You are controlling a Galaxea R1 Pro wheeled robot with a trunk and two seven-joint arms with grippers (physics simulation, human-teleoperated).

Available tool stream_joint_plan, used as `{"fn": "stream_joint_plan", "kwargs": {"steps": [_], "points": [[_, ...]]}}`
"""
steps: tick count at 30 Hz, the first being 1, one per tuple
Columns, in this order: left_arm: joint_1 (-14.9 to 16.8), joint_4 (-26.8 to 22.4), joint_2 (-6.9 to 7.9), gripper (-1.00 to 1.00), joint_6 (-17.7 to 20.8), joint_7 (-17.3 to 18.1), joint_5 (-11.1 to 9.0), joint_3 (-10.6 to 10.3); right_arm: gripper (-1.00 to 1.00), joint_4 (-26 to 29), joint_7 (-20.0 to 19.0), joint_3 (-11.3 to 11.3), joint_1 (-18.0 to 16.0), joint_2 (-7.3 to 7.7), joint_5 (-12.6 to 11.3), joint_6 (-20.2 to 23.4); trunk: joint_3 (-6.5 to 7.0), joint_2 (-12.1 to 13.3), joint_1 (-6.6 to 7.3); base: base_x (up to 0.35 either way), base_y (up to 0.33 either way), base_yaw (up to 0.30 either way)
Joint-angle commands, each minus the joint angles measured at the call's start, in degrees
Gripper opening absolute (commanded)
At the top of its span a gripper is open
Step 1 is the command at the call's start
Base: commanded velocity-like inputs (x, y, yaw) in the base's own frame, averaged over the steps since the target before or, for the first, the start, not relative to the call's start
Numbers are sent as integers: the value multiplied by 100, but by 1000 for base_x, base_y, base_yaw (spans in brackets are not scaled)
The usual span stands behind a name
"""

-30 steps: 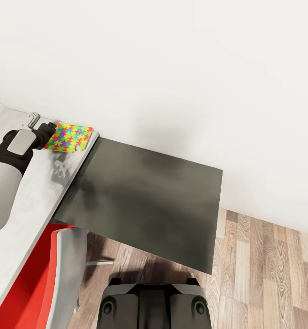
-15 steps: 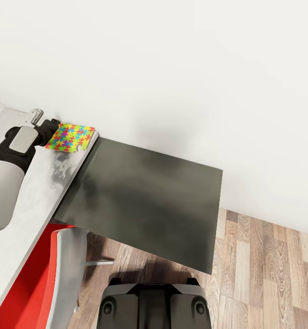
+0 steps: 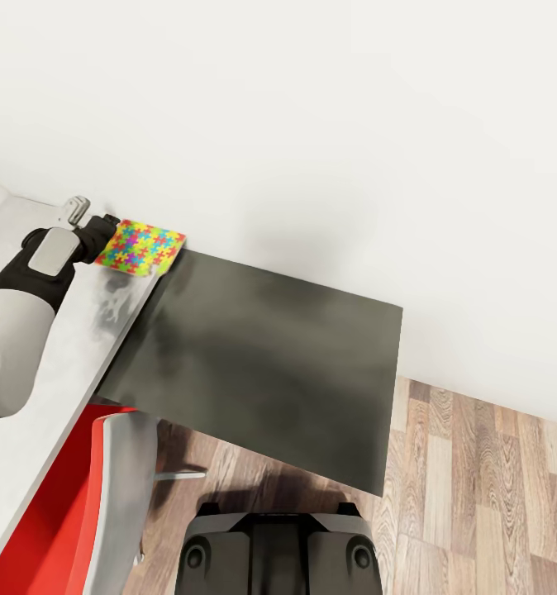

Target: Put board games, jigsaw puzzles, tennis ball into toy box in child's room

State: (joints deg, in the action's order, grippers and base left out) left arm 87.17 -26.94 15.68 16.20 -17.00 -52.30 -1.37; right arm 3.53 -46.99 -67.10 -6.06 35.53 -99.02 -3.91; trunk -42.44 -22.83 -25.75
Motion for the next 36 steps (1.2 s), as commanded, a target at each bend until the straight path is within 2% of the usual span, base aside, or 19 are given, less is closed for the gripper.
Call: {"fn": "stream_joint_plan", "kwargs": {"steps": [1,13,36], "points": [[1,-12,3,100,19,-40,-43,-14,100,8,-2,-49,-1,4,-23,-40,-7,-9,-3,0,0,0],[1,-10,-64,100,48,-42,-45,-13,100,8,-3,-49,-1,7,-27,-40,-7,-9,-3,0,0,0],[1,-10,-56,100,58,-45,-43,-5,100,8,-6,-49,-1,7,-26,-41,-7,-9,-3,0,0,0]]}}
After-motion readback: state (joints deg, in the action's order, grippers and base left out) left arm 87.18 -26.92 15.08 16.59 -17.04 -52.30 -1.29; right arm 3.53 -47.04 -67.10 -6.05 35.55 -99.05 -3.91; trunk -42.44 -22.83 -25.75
